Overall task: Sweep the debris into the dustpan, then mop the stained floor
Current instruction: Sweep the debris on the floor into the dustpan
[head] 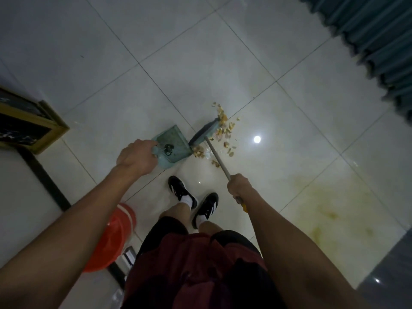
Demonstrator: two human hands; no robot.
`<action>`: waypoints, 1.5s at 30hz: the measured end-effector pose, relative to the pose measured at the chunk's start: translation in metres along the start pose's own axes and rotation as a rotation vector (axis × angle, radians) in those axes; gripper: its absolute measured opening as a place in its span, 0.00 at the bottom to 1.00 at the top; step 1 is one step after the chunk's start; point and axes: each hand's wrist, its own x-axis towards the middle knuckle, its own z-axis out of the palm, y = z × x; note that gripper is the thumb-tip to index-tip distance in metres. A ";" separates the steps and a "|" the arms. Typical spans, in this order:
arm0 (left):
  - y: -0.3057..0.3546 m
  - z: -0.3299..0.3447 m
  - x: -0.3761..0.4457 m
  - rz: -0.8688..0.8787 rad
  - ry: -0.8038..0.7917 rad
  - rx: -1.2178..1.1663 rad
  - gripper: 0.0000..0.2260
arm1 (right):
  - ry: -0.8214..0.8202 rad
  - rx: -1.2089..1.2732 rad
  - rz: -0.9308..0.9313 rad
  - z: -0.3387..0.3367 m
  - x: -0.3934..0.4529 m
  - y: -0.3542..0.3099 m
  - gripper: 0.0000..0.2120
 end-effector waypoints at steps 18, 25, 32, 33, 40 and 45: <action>-0.031 -0.028 0.045 0.011 0.019 0.091 0.12 | 0.172 0.369 -0.128 -0.019 0.044 -0.088 0.25; -0.046 -0.033 0.068 0.055 0.024 0.116 0.11 | 0.198 0.271 -0.136 -0.028 0.086 -0.148 0.18; -0.056 -0.037 0.080 0.093 0.013 0.144 0.13 | 0.157 0.149 0.022 -0.033 0.105 -0.150 0.16; -0.057 -0.037 0.081 0.098 0.015 0.150 0.13 | 0.138 0.149 0.047 -0.031 0.103 -0.146 0.16; -0.055 -0.040 0.077 0.113 -0.030 0.155 0.12 | 0.075 0.206 0.101 0.031 0.068 -0.115 0.19; -0.047 -0.039 0.065 0.150 -0.030 0.179 0.11 | 0.047 0.251 0.087 0.074 0.038 -0.100 0.22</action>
